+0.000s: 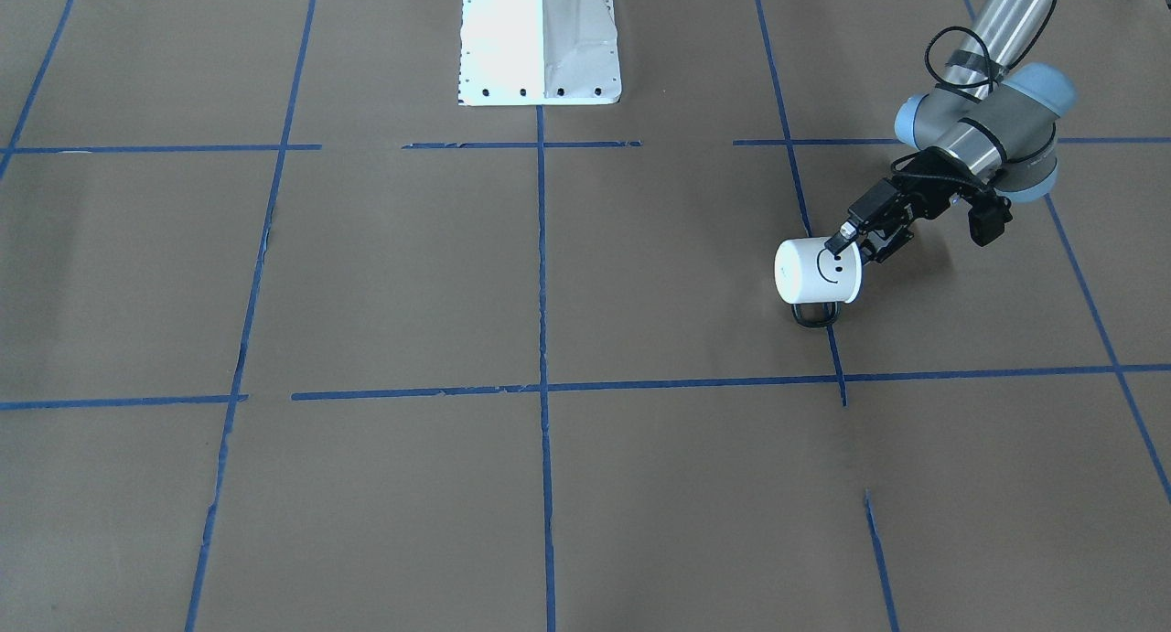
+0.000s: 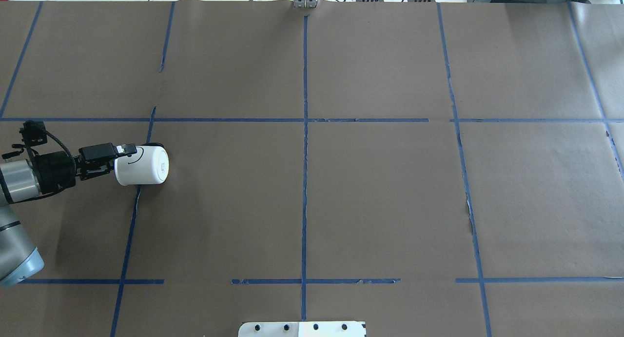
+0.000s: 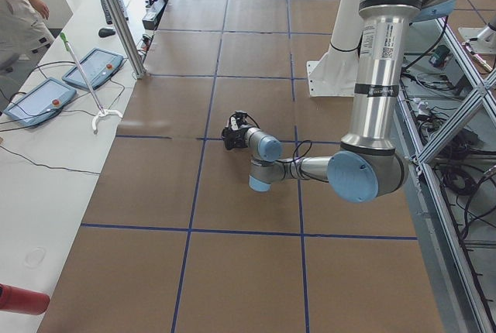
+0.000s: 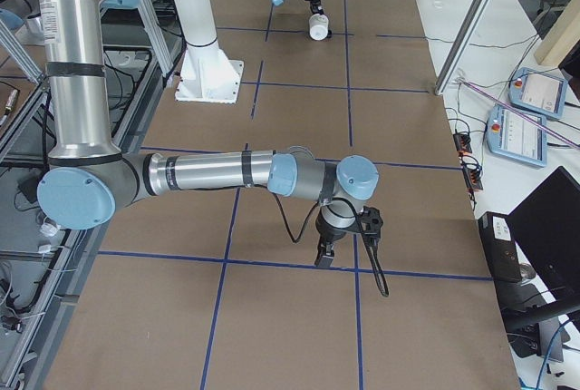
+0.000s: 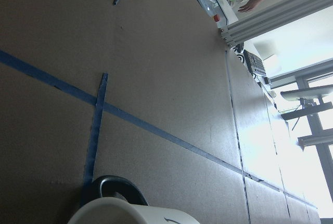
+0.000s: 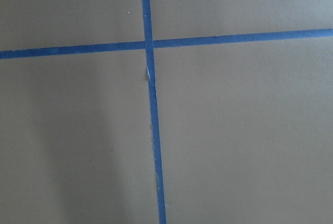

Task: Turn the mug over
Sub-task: 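Reach the left gripper to the sideways white mug and grasp its rim, then lift the mug with the left gripper and carry it toward the table center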

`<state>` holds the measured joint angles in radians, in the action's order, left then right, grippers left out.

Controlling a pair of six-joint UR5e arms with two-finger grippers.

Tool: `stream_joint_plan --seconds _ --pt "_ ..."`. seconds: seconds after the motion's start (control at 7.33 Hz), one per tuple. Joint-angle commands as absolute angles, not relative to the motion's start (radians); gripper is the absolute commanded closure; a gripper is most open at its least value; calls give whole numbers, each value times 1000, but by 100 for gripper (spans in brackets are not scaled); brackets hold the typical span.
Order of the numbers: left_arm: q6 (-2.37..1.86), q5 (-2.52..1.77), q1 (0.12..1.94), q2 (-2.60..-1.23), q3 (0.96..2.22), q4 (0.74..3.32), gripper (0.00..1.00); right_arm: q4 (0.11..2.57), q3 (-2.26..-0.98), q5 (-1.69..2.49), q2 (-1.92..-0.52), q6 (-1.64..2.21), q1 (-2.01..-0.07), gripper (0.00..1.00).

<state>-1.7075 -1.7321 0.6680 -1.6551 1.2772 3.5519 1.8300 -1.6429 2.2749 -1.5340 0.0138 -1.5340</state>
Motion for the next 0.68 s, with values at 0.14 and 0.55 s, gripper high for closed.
stream_joint_plan --seconds 0.14,0.55 --pt "-1825 -1855 667 -1692 1276 3571 100 1830 -1643 2275 -1534 14 -1534 0" --pt "-1971 -1855 715 -1790 1282 3573 100 1830 -1643 2275 -1534 14 -1534 0"
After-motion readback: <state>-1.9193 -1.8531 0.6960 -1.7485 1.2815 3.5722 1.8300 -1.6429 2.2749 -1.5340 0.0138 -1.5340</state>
